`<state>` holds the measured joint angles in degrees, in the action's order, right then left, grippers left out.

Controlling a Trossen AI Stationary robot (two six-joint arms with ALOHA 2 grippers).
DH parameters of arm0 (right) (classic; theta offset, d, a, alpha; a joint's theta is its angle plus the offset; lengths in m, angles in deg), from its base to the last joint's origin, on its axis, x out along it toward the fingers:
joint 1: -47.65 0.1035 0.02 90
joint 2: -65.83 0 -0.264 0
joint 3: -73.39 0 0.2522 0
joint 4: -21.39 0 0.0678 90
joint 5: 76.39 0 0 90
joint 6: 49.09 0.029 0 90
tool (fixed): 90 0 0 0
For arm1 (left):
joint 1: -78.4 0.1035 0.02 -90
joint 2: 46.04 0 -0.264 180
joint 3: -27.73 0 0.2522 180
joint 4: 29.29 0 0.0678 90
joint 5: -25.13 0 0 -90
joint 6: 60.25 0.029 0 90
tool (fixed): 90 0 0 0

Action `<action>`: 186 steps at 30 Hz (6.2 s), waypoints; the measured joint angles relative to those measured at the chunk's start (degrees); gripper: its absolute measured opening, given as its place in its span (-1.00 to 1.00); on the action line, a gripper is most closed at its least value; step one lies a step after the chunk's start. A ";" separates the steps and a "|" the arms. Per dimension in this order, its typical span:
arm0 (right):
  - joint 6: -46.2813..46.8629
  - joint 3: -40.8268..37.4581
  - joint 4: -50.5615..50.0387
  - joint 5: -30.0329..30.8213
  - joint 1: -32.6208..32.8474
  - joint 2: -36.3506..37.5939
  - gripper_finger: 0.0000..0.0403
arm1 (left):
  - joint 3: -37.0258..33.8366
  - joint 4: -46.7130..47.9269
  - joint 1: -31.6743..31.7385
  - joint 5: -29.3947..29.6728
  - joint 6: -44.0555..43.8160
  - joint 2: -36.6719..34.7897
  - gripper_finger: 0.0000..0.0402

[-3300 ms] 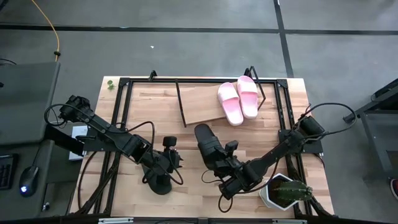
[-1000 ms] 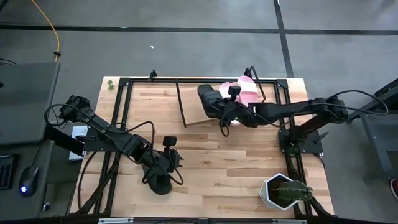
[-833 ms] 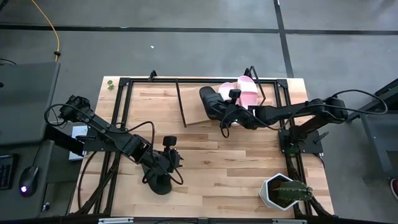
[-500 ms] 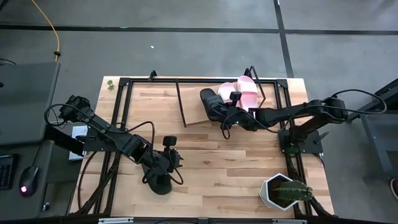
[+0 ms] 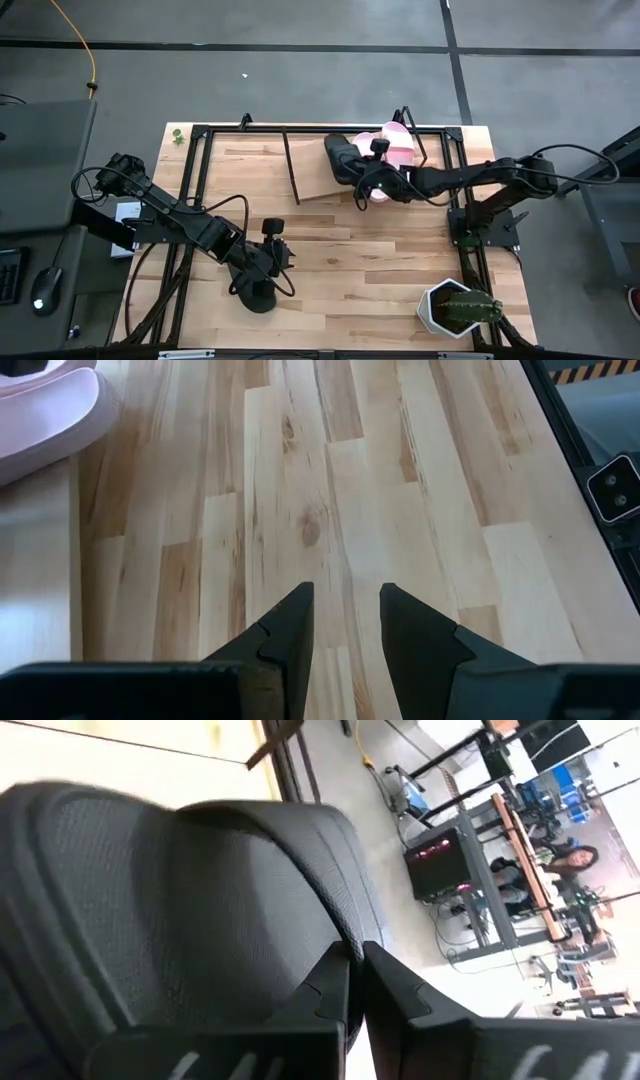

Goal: Pick and place slides into the shelf
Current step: Put the right black slide on the shelf, then put the black slide on the shelf

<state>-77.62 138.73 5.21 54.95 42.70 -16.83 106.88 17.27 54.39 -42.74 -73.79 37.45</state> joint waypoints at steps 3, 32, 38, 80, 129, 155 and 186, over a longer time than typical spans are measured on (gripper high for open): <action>-0.50 0.00 2.02 -1.71 -1.29 -0.19 -1.00 | 0.00 -0.02 -0.01 0.01 0.00 0.00 -0.49; 0.25 0.11 -0.34 -2.26 -1.36 -10.73 -1.00 | 0.00 -0.04 -0.02 0.02 0.00 0.00 -0.49; 3.02 0.11 -3.12 -2.49 -0.43 -10.70 -1.00 | 0.00 -0.04 -0.01 0.02 0.00 0.00 -0.49; 6.59 0.09 -8.81 -1.30 4.29 -10.26 -0.35 | 0.00 -0.13 -0.01 0.02 0.00 0.00 -0.49; 11.76 0.11 1.01 -9.63 22.62 -4.02 -0.34 | -8.90 14.45 -5.60 -7.43 -24.92 -0.42 -0.49; 13.63 0.13 0.95 -10.07 22.62 -4.02 -0.34 | -8.94 15.77 7.67 -14.71 -19.89 -12.85 -0.49; 14.69 0.15 -0.34 -10.13 22.62 -4.03 -0.34 | -39.94 -7.53 21.38 -44.06 -25.69 -37.85 -0.49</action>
<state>-62.93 138.88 4.87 44.82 65.32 -20.85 66.93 9.74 75.77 -86.81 -99.49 -0.40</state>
